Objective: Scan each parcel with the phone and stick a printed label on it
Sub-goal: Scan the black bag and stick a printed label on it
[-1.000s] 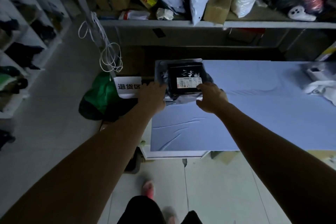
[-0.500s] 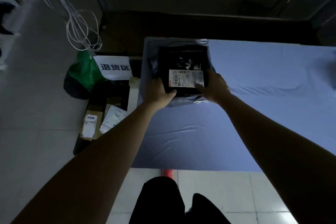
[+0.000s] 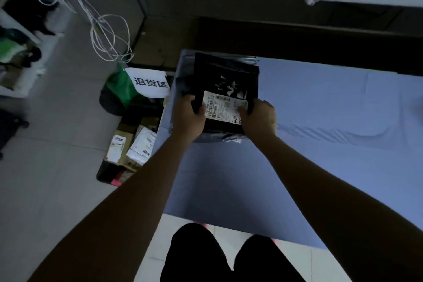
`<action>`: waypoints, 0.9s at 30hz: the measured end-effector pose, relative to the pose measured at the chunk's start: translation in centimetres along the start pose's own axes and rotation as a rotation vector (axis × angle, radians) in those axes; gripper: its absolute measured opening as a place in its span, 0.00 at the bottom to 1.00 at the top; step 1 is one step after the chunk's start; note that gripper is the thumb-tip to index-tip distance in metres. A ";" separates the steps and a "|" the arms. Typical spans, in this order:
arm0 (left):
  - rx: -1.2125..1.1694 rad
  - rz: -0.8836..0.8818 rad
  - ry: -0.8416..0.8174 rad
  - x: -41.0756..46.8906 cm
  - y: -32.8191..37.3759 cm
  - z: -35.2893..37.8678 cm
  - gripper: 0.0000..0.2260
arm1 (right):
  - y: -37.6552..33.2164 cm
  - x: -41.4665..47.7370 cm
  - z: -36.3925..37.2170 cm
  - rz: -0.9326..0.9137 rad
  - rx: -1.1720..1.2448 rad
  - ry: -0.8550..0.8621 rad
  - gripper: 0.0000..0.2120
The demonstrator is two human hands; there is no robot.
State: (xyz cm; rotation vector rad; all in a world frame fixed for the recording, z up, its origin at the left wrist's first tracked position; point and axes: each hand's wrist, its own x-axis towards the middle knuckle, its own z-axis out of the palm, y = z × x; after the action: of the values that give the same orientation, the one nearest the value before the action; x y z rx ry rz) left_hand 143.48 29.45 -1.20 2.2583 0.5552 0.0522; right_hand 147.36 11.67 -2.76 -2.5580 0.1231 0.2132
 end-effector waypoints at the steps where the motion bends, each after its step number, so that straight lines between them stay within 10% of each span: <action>1: -0.013 0.005 0.015 -0.9 0.7 0.1 0.14 | 0.7 -0.3 -0.7 -0.023 0.024 0.000 0.14; 12: -0.097 0.207 -0.089 -14.2 11.7 6.6 0.06 | 14.8 -6.1 -17.0 -0.145 0.187 0.075 0.17; 27: -0.276 0.316 -0.514 -31.6 21.1 27.2 0.11 | 42.0 -21.3 -29.1 0.323 0.221 0.187 0.18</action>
State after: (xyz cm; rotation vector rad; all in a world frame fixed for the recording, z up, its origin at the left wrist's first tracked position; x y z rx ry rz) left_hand 128.58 -14.85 -0.38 1.9622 -0.0807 -0.2707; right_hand 124.48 -38.44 2.84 -2.3211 0.5992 0.0753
